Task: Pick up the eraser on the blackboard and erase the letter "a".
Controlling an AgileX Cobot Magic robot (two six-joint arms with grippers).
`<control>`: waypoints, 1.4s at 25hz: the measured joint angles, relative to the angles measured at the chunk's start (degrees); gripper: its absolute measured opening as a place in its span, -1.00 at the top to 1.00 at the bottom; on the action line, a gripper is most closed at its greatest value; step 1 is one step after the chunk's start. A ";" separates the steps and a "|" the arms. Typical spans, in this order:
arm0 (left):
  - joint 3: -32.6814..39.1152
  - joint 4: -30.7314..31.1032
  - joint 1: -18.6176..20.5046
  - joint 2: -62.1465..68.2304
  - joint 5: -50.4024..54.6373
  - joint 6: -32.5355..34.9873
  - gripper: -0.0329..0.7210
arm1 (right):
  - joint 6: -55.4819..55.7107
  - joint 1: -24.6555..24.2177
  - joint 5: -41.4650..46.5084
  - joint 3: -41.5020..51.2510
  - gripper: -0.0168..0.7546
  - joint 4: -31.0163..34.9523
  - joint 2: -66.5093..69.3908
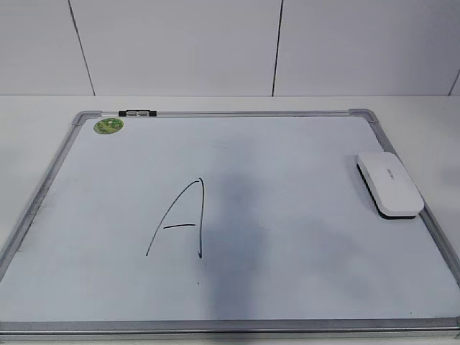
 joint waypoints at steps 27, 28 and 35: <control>39.24 14.03 -1.57 -23.57 -10.48 0.00 0.29 | -2.84 0.00 -1.21 24.63 -0.52 -9.97 -23.70; 39.34 14.29 -1.57 -23.57 -10.62 0.00 0.29 | -2.84 0.00 -1.92 24.87 -0.52 -10.46 -23.70; 39.46 14.70 -1.57 -23.57 -10.71 0.00 0.29 | -2.84 0.00 -6.26 26.78 -0.52 -12.18 -23.70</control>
